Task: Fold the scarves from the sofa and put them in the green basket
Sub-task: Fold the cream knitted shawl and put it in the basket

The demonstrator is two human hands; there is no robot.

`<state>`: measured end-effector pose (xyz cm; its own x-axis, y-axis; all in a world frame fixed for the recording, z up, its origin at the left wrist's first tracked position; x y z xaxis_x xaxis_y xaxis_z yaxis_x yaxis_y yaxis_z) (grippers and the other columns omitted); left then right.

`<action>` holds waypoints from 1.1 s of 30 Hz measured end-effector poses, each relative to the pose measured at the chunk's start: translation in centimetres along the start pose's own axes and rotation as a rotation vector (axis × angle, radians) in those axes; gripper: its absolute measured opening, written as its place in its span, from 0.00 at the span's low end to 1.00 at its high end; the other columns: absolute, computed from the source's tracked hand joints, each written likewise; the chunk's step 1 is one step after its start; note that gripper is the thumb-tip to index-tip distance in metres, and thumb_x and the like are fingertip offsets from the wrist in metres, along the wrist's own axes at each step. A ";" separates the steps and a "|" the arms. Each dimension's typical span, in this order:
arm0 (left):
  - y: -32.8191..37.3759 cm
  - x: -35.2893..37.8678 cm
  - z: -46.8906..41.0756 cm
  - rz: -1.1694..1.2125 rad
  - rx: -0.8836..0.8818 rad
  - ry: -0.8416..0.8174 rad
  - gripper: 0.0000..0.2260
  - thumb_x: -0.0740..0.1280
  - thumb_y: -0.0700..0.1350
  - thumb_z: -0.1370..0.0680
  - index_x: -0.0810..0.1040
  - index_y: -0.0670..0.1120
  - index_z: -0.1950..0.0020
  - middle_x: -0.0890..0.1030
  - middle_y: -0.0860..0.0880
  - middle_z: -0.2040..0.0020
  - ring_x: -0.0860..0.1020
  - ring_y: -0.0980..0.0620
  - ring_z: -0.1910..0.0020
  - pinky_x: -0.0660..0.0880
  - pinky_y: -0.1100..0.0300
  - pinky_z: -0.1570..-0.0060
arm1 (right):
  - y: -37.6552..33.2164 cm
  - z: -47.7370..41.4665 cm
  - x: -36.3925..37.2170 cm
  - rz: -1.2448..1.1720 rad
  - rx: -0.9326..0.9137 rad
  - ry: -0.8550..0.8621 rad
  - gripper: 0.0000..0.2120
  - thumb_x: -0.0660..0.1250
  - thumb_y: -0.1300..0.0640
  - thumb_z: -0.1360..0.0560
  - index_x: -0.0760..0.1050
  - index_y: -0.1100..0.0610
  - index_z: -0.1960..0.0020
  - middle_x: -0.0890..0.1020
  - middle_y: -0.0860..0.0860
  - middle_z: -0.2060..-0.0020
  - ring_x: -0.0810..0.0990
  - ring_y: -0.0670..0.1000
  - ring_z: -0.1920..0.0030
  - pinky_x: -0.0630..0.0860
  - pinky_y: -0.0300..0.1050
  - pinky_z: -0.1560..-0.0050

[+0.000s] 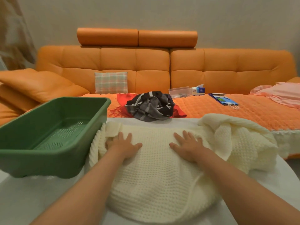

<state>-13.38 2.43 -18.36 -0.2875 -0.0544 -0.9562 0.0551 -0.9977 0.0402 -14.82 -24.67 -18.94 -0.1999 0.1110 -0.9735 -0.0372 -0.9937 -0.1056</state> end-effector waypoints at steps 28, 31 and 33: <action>13.4 -0.4 10.2 0.004 0.628 0.111 0.29 0.67 0.64 0.27 0.67 0.55 0.30 0.62 0.51 0.29 0.61 0.47 0.28 0.62 0.46 0.31 | 5.1 12.4 -2.6 0.275 -0.026 -0.137 0.32 0.60 0.51 0.23 0.56 0.48 0.21 0.60 0.54 0.23 0.60 0.58 0.24 0.58 0.55 0.24; 12.6 2.5 11.4 -0.106 0.601 -0.164 0.51 0.65 0.77 0.36 0.48 0.58 0.20 0.44 0.53 0.19 0.44 0.46 0.20 0.47 0.39 0.25 | 3.5 13.7 -2.0 0.161 -0.115 -0.192 0.43 0.65 0.61 0.24 0.44 0.43 0.19 0.45 0.50 0.19 0.43 0.53 0.20 0.48 0.55 0.21; 11.7 3.2 12.0 -0.178 0.635 -0.197 0.56 0.64 0.79 0.36 0.36 0.58 0.20 0.34 0.53 0.20 0.34 0.49 0.22 0.38 0.39 0.25 | 2.9 14.6 -1.0 0.116 -0.110 -0.274 0.46 0.64 0.62 0.24 0.38 0.38 0.20 0.39 0.47 0.20 0.40 0.51 0.20 0.47 0.62 0.22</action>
<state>-25.13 -9.96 -17.48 -0.4125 0.1657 -0.8958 -0.5624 -0.8198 0.1073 -28.98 -27.47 -15.31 -0.4534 -0.0185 -0.8911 0.1043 -0.9940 -0.0324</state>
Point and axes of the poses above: each hand's wrist, its own z-axis away from the middle knuckle, its own x-axis out of the palm, y = z × x, the point moved 5 cm from there along -z, towards the middle knuckle
